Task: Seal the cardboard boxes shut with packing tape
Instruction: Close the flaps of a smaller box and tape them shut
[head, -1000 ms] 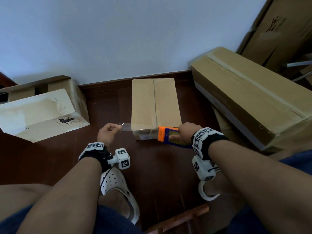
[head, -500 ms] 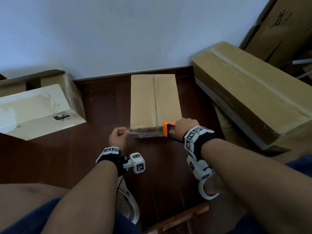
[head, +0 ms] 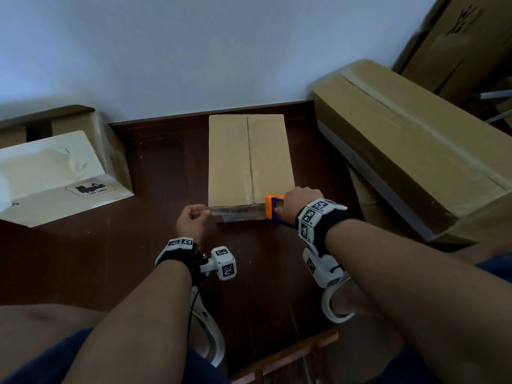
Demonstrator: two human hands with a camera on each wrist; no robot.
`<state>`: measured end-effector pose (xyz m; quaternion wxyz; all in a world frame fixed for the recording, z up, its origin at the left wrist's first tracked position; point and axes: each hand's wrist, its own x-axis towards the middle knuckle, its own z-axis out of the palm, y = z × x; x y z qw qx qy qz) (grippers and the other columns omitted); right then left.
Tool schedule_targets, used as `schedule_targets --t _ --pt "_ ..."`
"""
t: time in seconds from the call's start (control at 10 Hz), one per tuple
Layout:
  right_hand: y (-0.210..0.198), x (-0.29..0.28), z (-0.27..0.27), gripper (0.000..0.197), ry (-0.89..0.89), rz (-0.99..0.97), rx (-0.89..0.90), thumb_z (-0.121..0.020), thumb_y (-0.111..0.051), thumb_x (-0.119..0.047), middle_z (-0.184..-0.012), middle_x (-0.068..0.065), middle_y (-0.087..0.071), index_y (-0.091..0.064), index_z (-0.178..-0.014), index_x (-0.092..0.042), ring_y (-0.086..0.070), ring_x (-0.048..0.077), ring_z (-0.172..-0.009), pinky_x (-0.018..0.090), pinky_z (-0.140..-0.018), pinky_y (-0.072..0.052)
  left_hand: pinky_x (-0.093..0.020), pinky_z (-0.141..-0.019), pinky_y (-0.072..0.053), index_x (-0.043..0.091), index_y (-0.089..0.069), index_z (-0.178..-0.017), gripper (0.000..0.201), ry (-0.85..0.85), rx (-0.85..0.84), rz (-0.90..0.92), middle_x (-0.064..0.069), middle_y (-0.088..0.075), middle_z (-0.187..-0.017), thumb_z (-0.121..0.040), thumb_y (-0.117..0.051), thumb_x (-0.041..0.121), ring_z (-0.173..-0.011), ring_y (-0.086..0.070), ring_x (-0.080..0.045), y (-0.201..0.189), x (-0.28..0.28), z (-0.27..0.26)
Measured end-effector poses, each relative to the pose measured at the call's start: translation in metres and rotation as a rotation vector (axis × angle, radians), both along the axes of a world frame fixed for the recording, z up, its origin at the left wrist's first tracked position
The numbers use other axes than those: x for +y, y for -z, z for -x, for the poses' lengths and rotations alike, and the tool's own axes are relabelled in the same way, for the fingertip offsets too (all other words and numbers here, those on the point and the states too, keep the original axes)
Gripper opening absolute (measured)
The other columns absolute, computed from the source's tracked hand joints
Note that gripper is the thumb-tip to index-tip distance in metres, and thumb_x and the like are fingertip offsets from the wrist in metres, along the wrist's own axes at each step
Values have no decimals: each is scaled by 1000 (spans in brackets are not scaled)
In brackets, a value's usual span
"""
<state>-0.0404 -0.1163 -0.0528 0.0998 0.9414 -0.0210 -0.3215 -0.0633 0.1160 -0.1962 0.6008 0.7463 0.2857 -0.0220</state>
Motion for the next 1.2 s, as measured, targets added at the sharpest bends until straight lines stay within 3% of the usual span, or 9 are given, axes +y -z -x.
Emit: schedule_targets --t 0.2,0.5,0.6,0.7,0.8,0.9,1.0,1.1,1.2 --pt "-1 4 -5 46 20 15 10 -96 -43 -48 -66 0 -51 -51 -66 -15 -47 14 -54 26 -47 -32 -25 -78 -45 22 -64 -88 13 14 -5 11 1 -65 -87 -84 -71 12 -84 -59 -13 5 2 -2" --pt "-4 11 -12 39 83 -84 -14 -95 -48 -38 -62 -1 -49 -50 -63 -14 -46 16 -52 24 -51 -36 -27 -82 -48 29 -64 -83 16 39 -4 15 2 -69 -92 -83 -73 15 -89 -62 -14 9 7 -7" --pt "0 6 -12 29 180 -243 -82 -87 -56 -41 -90 3 -50 -62 -97 -15 -42 20 -78 31 -69 -34 -26 -84 -47 29 -64 -82 17 61 -9 13 0 -69 -96 -83 -73 15 -92 -62 -14 10 9 -7" --pt "1 3 -14 41 250 -343 -142 -83 -61 -40 -98 5 -49 -63 -116 -14 -39 19 -84 29 -71 -32 -25 -85 -47 25 -65 -84 14 74 -9 17 -1 -69 -96 -83 -72 13 -93 -62 -15 11 11 -8" --pt "-5 5 -18 41 234 -337 -113 -85 -61 -38 -117 9 -59 -62 -118 -15 -38 19 -86 29 -73 -33 -28 -89 -47 24 -66 -84 15 85 -18 48 1 -69 -94 -84 -72 11 -95 -63 -15 12 13 -11" --pt "-11 6 -19 42 209 -324 -81 -85 -62 -38 -105 5 -53 -62 -121 -16 -37 17 -88 29 -73 -33 -24 -87 -47 24 -67 -85 14 91 -9 69 6 -69 -92 -85 -71 10 -94 -63 -14 12 14 -12" --pt "-20 9 -19 41 198 -326 -28 -87 -61 -35 -115 7 -57 -61 -123 -15 -36 17 -90 29 -67 -35 -22 -85 -45 22 -70 -90 10 117 -1 55 5 -69 -96 -86 -70 12 -97 -62 -14 14 19 -12" --pt "-26 10 -18 41 125 -292 -5 -90 -58 -33 -131 10 -56 -60 -126 -14 -37 18 -91 31 -76 -32 -19 -88 -43 19 -74 -99 14 158 22 2 0 -65 -110 -86 -71 17 -103 -59 -13 16 25 -13" --pt "-28 11 -18 40 122 -293 -10 -90 -58 -33 -130 9 -56 -60 -125 -14 -45 22 -94 31 -77 -32 -17 -92 -44 22 -76 -101 17 192 14 -65 -5 -63 -120 -84 -74 21 -107 -60 -12 24 34 -17"
